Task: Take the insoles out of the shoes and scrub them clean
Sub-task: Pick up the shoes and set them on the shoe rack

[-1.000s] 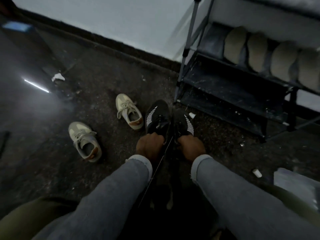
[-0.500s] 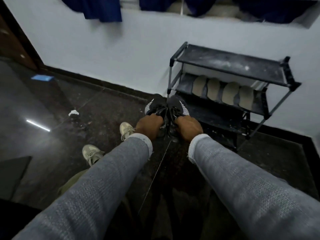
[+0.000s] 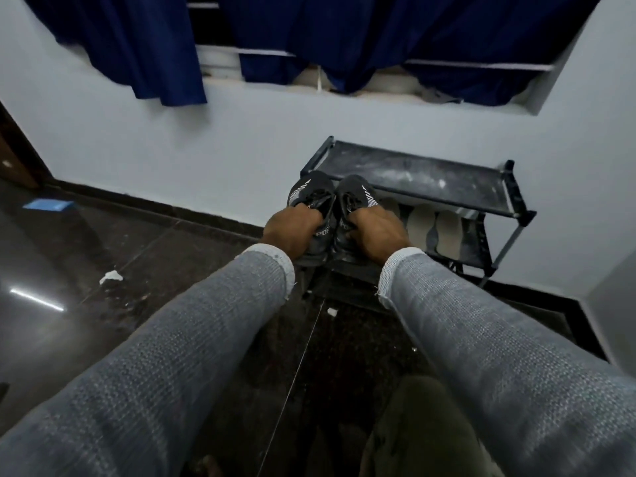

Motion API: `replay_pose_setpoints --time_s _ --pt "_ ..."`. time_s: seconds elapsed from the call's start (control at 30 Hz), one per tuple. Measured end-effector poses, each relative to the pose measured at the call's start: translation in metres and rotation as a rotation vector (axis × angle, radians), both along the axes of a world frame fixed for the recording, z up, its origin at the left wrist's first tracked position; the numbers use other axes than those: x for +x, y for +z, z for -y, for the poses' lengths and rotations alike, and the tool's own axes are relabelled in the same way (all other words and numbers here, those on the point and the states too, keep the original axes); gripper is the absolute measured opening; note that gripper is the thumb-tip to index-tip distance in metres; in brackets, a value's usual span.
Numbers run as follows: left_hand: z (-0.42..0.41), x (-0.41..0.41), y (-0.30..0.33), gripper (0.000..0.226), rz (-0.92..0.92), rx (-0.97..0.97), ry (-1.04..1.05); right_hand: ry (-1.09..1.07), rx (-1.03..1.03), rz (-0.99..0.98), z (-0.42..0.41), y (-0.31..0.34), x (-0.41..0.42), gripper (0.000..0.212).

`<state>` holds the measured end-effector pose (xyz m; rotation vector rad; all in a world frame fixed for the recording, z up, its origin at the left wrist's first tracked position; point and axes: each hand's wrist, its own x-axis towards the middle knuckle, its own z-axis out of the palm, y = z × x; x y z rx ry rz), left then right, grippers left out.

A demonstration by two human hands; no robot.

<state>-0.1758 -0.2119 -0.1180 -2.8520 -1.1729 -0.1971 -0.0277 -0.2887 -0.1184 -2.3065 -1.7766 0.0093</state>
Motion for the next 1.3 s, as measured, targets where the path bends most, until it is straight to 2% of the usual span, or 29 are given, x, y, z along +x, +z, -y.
replay_pose_setpoints --time_s 0.23,0.6,0.87,1.3 --pt "-0.071 0.078 0.028 0.030 0.024 0.012 -0.061 -0.049 0.071 0.061 -0.061 0.023 0.075 0.020" --pt "-0.183 0.172 0.017 0.023 0.105 0.063 -0.152 -0.137 0.071 0.080 -0.155 0.014 0.159 0.016" --pt "-0.225 0.192 0.007 0.023 0.126 0.091 -0.160 -0.120 0.087 0.153 -0.184 0.004 0.173 0.022" --pt "-0.235 0.197 -0.002 0.023 0.105 0.103 -0.171 -0.121 0.072 0.156 -0.194 -0.003 0.175 0.024"
